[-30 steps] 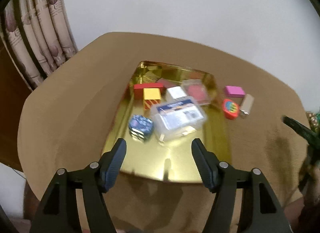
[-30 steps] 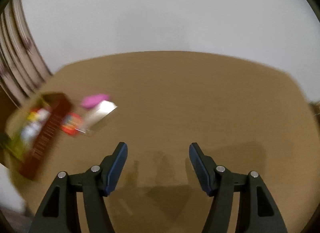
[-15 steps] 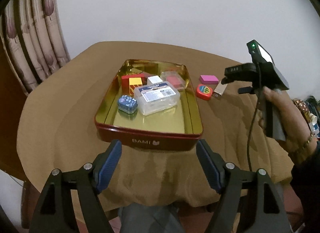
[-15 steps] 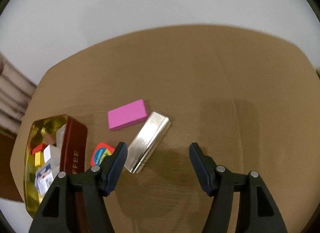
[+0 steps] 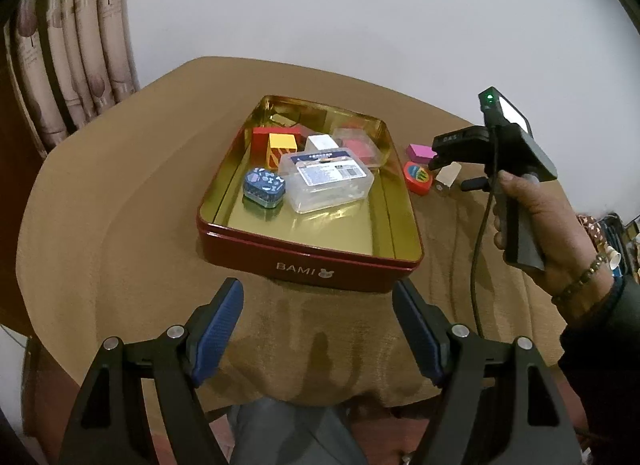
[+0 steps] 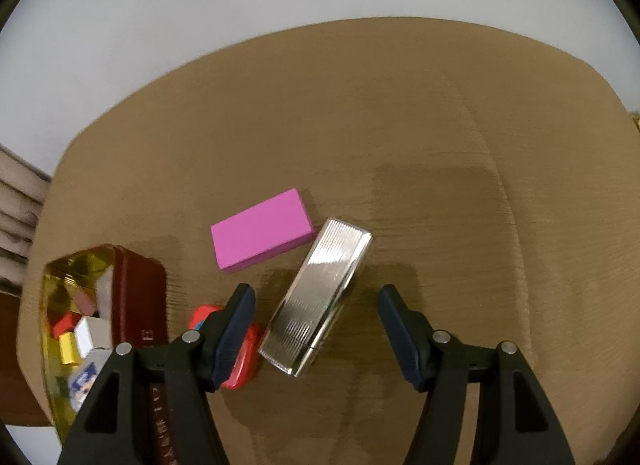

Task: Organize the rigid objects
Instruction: 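Reach the right gripper to the silver metal case and grasp it, then carry the silver case into the tin and open the right gripper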

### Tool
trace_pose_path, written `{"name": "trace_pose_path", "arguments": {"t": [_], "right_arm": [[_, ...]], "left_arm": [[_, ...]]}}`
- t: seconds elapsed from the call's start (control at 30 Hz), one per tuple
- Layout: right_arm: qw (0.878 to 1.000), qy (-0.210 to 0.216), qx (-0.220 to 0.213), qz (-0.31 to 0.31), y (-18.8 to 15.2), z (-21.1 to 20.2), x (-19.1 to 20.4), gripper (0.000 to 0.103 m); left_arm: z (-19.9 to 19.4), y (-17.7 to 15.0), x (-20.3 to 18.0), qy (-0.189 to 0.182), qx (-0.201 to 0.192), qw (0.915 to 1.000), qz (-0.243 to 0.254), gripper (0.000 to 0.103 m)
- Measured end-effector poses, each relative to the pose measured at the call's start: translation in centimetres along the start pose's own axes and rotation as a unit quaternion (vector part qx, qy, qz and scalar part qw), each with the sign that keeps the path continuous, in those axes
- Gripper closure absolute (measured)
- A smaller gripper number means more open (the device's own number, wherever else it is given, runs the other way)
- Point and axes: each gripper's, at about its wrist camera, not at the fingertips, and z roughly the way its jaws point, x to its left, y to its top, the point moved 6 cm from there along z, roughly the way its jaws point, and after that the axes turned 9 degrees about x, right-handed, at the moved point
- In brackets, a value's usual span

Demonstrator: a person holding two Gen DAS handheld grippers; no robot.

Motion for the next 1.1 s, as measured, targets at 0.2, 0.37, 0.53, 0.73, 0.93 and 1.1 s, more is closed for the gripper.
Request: {"name": "trace_pose_path", "arguments": {"t": [0.2,0.37,0.53,0.73,0.93,1.1], "right_arm": [[0.999,-0.033,-0.016,-0.018,0.1,0.3,1.4,0.037],[0.998,-0.044,-0.024,-0.025,-0.2,0.6,2.4,0.037],[0.999,-0.034,-0.024,-0.022,-0.6,0.0,1.1,0.058],[0.999,0.016,-0.004,-0.028,-0.5,-0.4,-0.7,0.073],[0.998,0.032,0.001,-0.050,-1.7,-1.7,-3.0,0.073],[0.998,0.042,0.005,-0.054,-2.8,-3.0,-5.5,0.073]], "left_arm": [[-0.2,-0.2,0.1,0.027,-0.008,0.9996,0.005,0.029],[-0.1,-0.2,0.6,0.026,0.000,0.9996,-0.004,0.029],[0.2,-0.2,1.0,0.032,0.008,0.9994,-0.013,0.029],[1.3,-0.6,1.6,0.027,0.037,0.9984,-0.032,0.029],[0.2,-0.5,2.0,0.053,0.008,0.9981,-0.031,0.029],[-0.1,-0.8,2.3,0.062,0.006,0.9975,-0.034,0.024]]}}
